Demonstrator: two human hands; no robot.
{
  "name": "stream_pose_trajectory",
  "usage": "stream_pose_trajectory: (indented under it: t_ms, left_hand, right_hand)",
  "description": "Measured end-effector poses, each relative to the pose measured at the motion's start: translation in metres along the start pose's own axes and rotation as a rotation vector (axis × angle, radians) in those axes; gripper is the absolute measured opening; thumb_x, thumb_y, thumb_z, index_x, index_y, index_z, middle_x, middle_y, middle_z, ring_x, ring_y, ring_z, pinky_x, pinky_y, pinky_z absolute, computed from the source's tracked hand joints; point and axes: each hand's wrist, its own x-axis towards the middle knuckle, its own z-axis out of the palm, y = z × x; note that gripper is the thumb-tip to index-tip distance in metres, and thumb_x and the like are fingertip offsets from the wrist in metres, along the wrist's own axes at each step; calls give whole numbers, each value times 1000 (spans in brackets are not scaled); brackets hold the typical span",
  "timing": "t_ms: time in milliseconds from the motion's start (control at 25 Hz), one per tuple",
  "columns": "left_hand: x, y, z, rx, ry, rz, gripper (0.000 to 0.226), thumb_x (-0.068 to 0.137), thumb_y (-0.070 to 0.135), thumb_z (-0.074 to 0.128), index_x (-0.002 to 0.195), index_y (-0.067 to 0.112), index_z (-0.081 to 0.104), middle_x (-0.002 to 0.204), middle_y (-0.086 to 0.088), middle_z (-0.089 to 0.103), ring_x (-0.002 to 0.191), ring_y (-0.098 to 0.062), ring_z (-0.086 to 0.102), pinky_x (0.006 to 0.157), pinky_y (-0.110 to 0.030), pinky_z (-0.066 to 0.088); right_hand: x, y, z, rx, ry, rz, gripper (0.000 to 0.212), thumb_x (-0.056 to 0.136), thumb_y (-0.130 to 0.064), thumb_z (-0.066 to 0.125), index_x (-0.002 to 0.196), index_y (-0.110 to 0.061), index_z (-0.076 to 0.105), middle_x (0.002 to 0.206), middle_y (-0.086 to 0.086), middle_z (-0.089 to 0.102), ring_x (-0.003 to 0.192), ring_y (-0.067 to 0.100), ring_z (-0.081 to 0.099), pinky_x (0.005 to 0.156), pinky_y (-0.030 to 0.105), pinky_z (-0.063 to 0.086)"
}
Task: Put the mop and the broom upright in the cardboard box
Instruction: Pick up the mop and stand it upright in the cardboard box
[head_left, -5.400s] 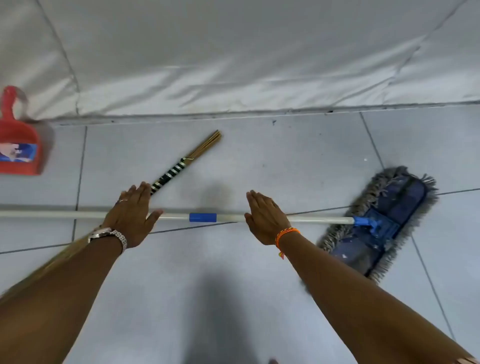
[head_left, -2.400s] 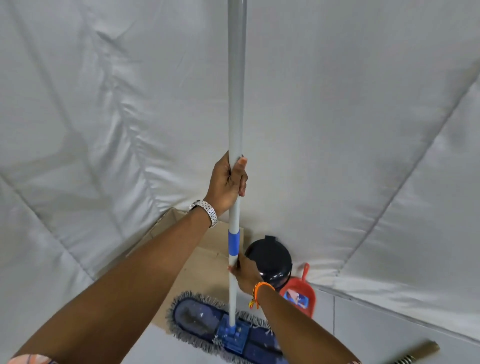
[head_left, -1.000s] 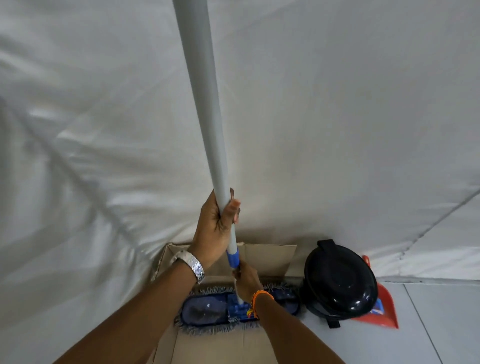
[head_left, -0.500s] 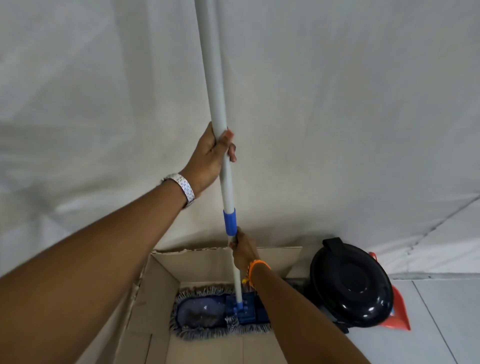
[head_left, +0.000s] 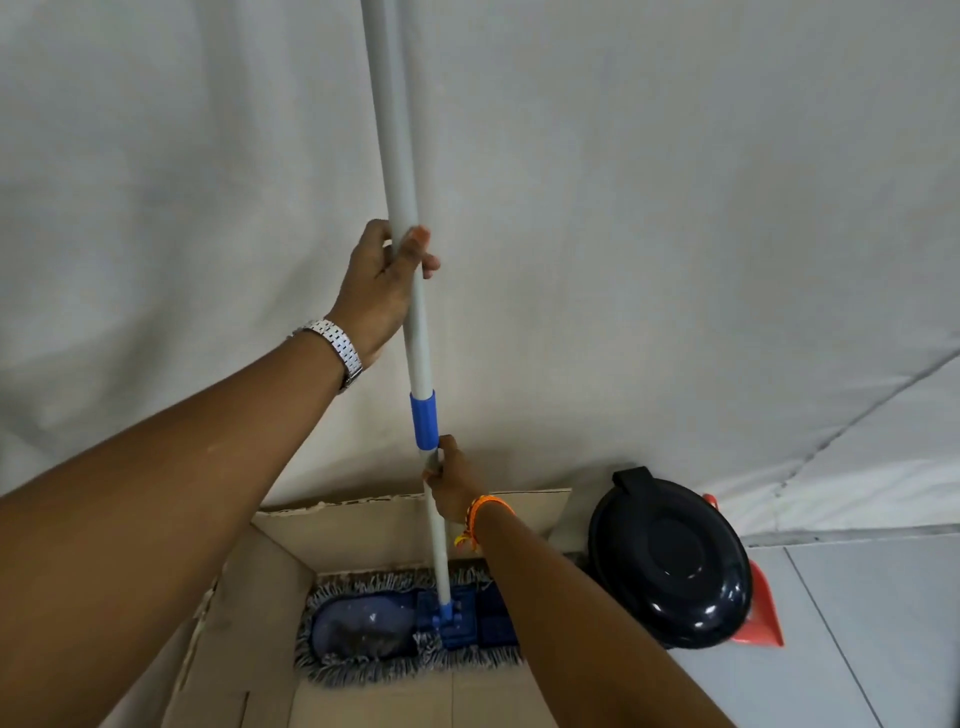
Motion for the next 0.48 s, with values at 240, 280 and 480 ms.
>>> stream_pose_trajectory:
  t_ms: [240,280,480]
  left_hand:
    - [-64,13,9,470,455,164,41,88,36,57,124,17,51,122,0,62,115,-20,56,98,-37,45]
    - [-80,22,18,537,482,213,42,89,31,55,127,14,48,128,-3,58,121,-24,52,103,-40,41]
    - [-169,80,99,576,327,204,53,89,17,54,140,9,40,144,-12,47,138,-33,37,116,-49,26]
  right_hand:
    - [-76,-1,-72,-47,17,70,53,94,-4,55,140,-18,31,113,15,57,100,27,55,89,38,50]
    - [-99,1,-89,-74,35,66,53,94,-6,55,140,-18,31,119,19,57,103,31,57,90,42,51]
    - [-248,21,-185,-61,150,112,44,95,-13,47,138,-15,34,118,22,60,96,34,58,75,35,45]
